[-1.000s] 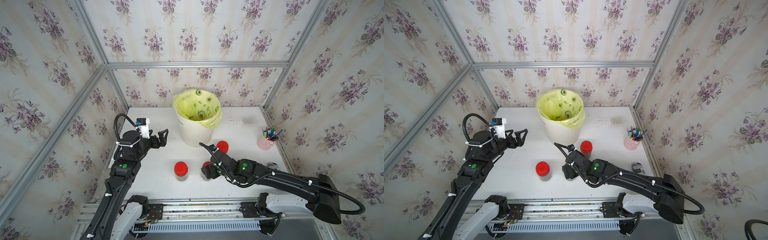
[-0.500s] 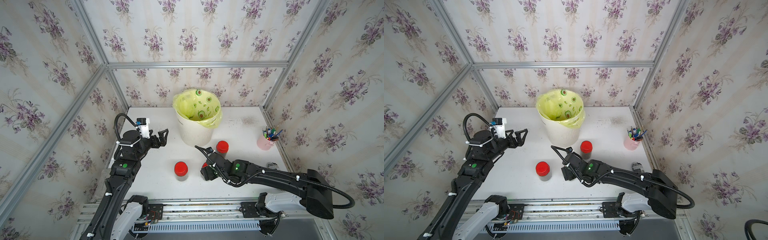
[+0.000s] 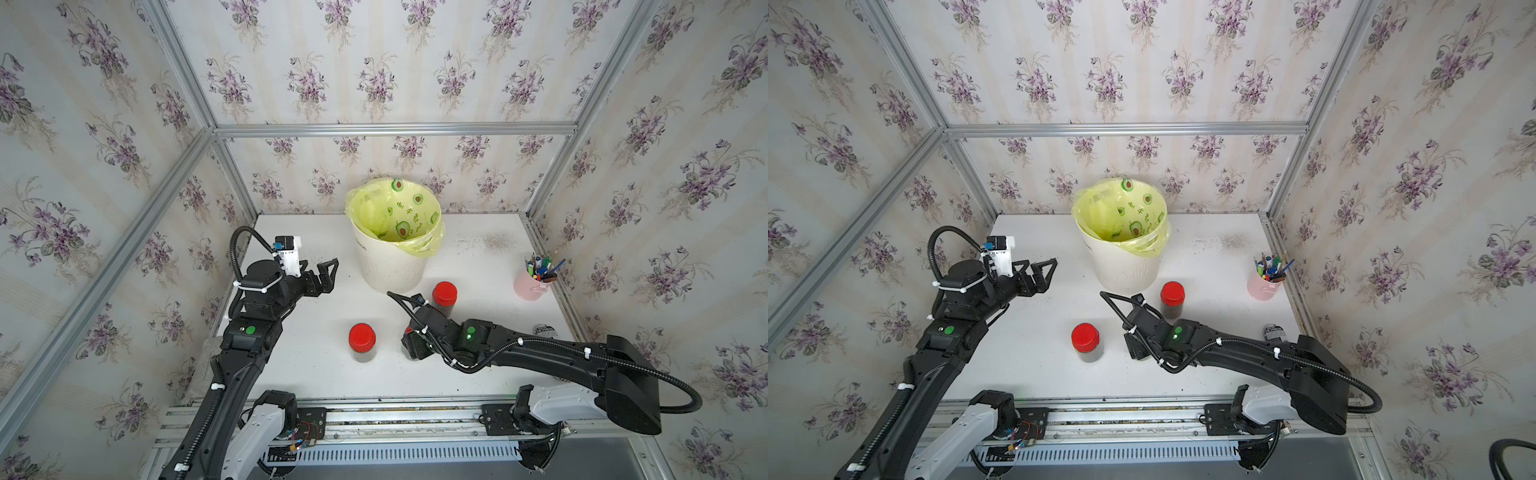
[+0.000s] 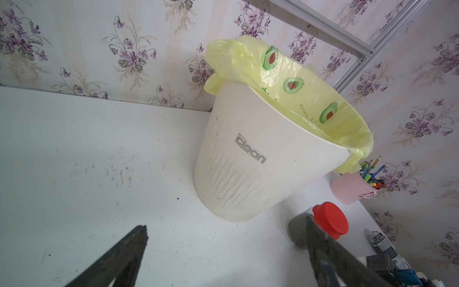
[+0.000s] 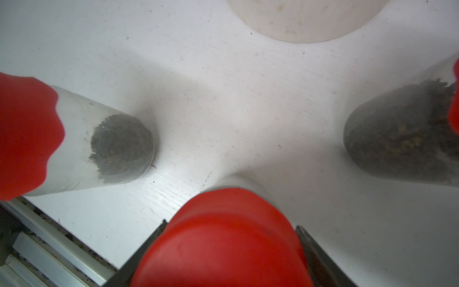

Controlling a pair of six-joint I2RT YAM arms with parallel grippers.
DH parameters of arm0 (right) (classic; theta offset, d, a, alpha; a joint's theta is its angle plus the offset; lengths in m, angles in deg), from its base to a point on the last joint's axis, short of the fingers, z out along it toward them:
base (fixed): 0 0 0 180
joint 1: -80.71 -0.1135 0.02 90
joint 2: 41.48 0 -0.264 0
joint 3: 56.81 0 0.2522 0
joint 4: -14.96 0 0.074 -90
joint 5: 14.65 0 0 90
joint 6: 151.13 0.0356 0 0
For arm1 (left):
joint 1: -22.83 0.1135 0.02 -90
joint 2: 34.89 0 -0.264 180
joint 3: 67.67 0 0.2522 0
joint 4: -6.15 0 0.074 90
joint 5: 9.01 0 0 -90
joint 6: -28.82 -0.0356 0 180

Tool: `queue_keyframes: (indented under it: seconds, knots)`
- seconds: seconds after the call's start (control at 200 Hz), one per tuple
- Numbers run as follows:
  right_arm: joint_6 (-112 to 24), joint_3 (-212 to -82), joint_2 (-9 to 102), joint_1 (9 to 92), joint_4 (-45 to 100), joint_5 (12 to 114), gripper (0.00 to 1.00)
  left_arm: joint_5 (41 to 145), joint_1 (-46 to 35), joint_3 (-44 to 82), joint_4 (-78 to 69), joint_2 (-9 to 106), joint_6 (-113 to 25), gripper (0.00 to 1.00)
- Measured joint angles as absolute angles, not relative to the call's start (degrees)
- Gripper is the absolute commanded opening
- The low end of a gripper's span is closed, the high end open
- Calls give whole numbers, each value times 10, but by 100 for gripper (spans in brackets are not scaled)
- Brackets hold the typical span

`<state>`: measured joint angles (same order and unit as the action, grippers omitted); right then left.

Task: Empty moldy tea leaves from jars
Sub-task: Pick up the jar from the center of the board.

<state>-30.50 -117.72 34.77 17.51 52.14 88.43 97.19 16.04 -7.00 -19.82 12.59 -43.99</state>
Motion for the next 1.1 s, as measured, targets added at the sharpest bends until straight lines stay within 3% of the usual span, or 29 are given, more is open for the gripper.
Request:
queue_keyframes:
  seconds: [0.27,0.53,0.854,1.104]
  knots:
    - [-315,-1206,345,175,547,905,62,989,160,-64,-198,131,-442,99]
    - [-365,-1293,320,179,600,930,58,1100,158,-52,-196,127,-490,99]
    - [-436,-1382,327,221,607,835,55,1225,134,-62,-184,117,-596,99]
    - [-481,-1436,345,242,608,769,54,1263,86,-94,-183,116,-693,99]
